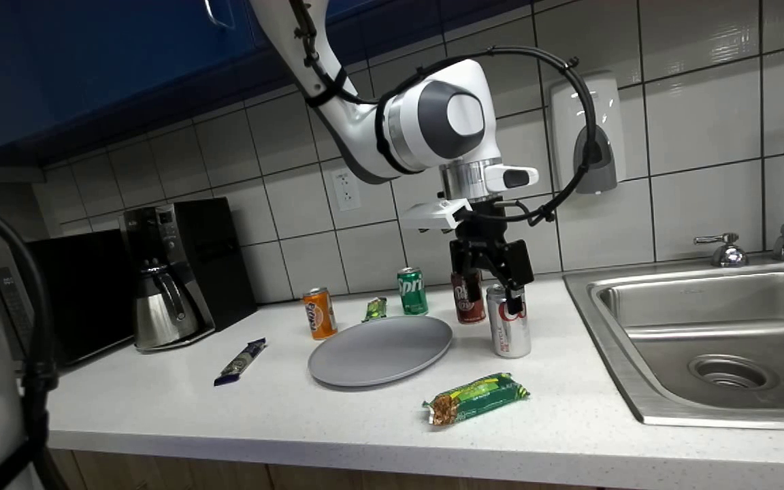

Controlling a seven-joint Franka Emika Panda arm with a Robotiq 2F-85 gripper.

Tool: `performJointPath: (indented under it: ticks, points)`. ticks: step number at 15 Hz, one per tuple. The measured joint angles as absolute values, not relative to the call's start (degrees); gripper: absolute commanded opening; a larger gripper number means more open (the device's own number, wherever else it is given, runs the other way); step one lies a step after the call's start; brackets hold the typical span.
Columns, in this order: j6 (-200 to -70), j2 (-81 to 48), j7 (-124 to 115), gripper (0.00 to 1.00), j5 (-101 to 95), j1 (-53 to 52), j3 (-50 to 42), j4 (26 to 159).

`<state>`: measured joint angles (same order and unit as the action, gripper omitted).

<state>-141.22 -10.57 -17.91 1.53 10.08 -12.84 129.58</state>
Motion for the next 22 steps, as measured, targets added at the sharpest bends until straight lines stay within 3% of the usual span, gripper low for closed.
performJointPath:
  ticks: [7, 8, 9, 12, 14, 22]
  points:
    - [-141.2, -14.1, -18.0, 1.0, 1.5, 10.1, -13.5, 126.1]
    - [-141.2, -14.6, -18.0, 0.75, 1.5, 10.1, -13.5, 125.6]
    - [-141.2, -15.1, -18.0, 0.74, 1.5, 10.1, -13.6, 125.1]
    - [-141.2, -16.1, -18.0, 0.49, 1.5, 10.1, -13.6, 124.1]
    - [-141.2, -16.5, -18.0, 0.38, 1.5, 10.1, -13.7, 123.7]
    - [-141.2, -16.6, -18.0, 0.38, 1.5, 10.1, -14.0, 123.6]
